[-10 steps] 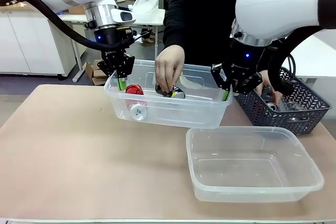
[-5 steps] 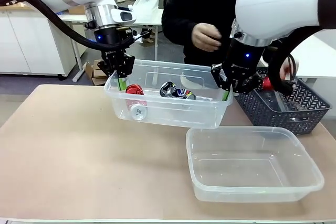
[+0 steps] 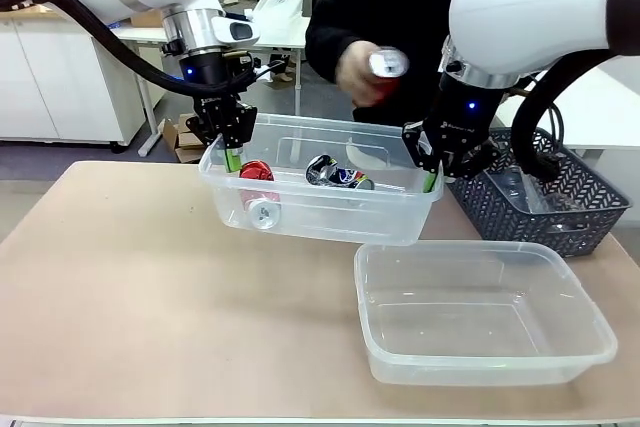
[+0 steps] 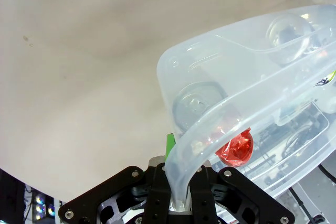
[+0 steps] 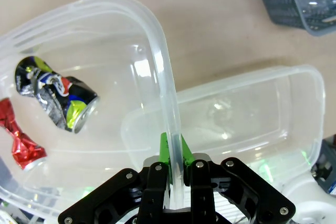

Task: Sort the waste into each basket.
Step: Offer the picked Organizing box to the human.

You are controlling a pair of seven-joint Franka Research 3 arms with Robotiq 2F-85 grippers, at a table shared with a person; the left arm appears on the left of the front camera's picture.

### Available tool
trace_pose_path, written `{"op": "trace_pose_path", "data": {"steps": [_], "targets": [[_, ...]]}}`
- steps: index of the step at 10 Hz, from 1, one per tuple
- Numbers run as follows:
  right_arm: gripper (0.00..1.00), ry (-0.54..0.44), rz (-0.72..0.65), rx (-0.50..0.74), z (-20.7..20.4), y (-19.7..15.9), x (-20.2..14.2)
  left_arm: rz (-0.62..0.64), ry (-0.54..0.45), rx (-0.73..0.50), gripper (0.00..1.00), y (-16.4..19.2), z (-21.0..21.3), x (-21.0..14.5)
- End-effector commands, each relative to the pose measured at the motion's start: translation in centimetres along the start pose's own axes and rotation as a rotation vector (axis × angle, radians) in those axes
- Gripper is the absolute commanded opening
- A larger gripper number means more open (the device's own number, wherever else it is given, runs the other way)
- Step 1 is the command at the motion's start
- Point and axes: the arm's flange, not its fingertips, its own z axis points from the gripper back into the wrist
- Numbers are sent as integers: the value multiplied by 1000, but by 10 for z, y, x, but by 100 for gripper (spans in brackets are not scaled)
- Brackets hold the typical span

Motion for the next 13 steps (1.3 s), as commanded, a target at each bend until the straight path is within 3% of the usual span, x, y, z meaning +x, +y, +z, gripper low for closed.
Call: {"op": "trace_pose_path", "data": {"steps": [1, 13], "targets": [[6, -6, 13, -9, -2, -6, 6, -24, 5, -21, 4, -5, 3, -12], [6, -6, 13, -9, -2, -6, 6, -24, 5, -21, 4, -5, 3, -12]]}}
